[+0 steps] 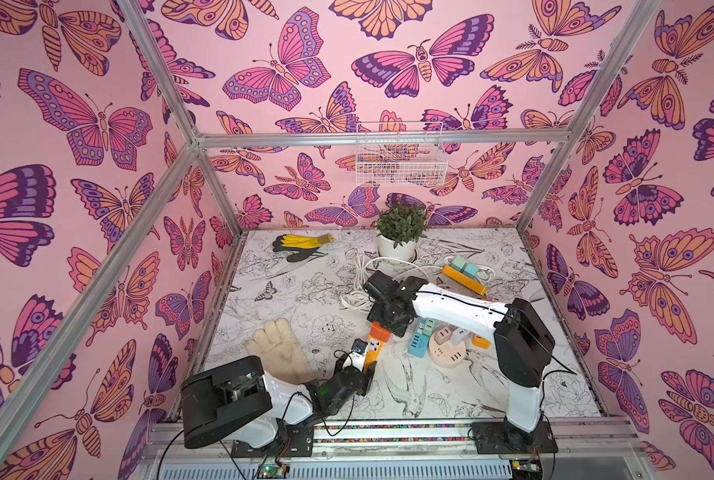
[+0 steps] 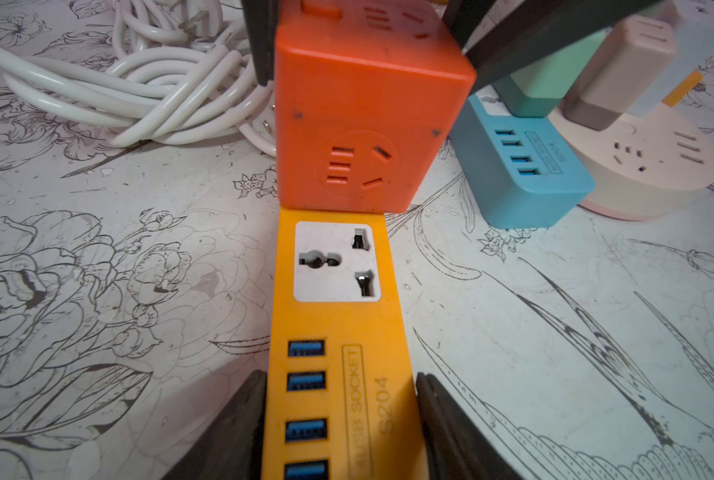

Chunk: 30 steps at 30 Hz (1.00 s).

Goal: Pull the plug off the socket
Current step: Remove the plug from the socket.

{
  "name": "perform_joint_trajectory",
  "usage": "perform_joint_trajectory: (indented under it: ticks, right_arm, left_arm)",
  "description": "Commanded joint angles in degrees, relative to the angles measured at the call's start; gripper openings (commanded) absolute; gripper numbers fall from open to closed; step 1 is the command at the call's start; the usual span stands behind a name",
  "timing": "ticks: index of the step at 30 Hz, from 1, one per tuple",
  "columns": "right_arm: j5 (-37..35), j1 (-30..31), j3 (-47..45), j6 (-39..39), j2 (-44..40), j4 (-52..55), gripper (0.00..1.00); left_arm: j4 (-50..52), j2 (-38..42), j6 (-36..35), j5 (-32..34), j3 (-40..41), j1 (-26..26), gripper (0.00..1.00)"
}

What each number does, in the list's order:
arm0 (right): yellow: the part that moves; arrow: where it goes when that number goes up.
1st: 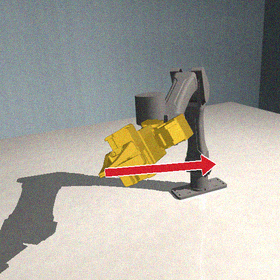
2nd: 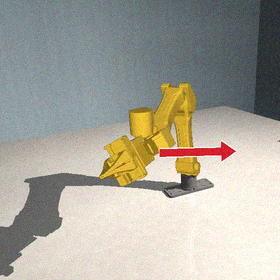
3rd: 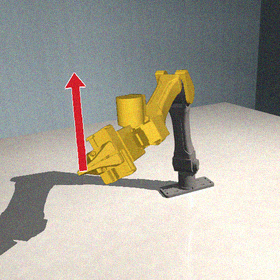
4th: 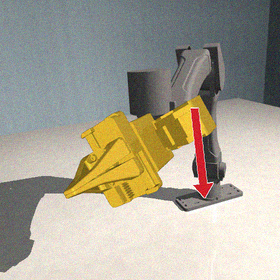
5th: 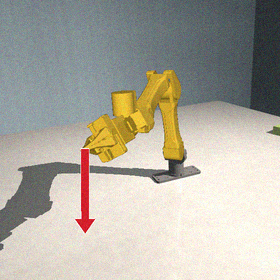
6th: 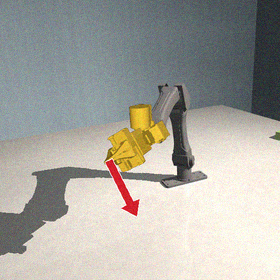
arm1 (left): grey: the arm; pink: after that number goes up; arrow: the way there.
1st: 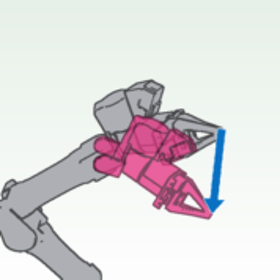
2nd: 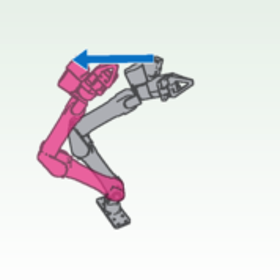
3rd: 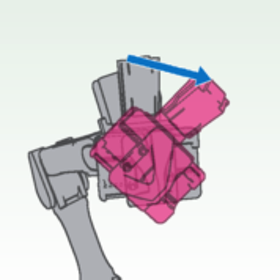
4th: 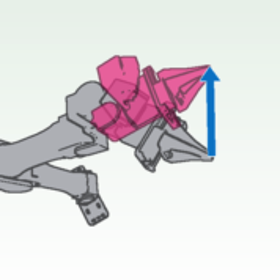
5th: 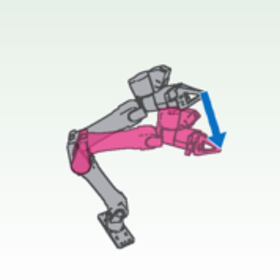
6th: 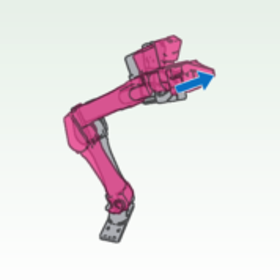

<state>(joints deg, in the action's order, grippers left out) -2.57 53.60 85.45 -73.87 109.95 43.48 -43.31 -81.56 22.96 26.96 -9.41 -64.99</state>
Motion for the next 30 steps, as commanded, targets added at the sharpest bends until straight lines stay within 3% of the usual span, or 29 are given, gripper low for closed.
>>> perform_joint_trajectory:
  ticks: [1,4,8,14,18,23,26,30]
  right_arm:
    - [0.78,-0.64,-4.14,1.0,-2.89,1.08,0.56]
    - [1.16,1.77,-7.53,-1.06,-3.79,-2.32,0.56]
    - [2.79,3.57,-3.54,-2.63,-1.14,-3.7,0.56]
    - [1.43,-0.48,4.33,-0.71,1.43,2.37,0.56]
    - [0.62,-2.56,-2.16,0.39,-2.46,1.87,0.56]
    - [0.89,2.1,-7.1,-2.15,-4.01,-1.49,0.56]
    - [1.94,4.72,-2.35,-3.0,-1.13,-2.29,0.56]
    - [0.98,3.06,6.87,-1.65,2.53,2.88,0.57]
  left_arm:
    - [3.75,-1.35,1.47,-1.66,1.07,0.97,0.58]
    - [3.75,-2.33,1.41,-2.66,0.41,1.44,0.58]
    - [4.02,-2.95,1.12,-3.4,-0.24,1.6,0.58]
    - [3.93,-1.76,1.21,-3.32,0.77,1.62,0.58]
    - [3.92,-1.67,1.21,-3.14,0.88,1.62,0.58]
    - [3.45,-2.92,1.22,-3.84,0.2,2.05,0.58]
    - [3.68,-3.39,1.21,-4.28,-0.34,2.08,0.58]
    - [3.78,-3.04,1.21,-4.75,-0.15,2.2,0.58]
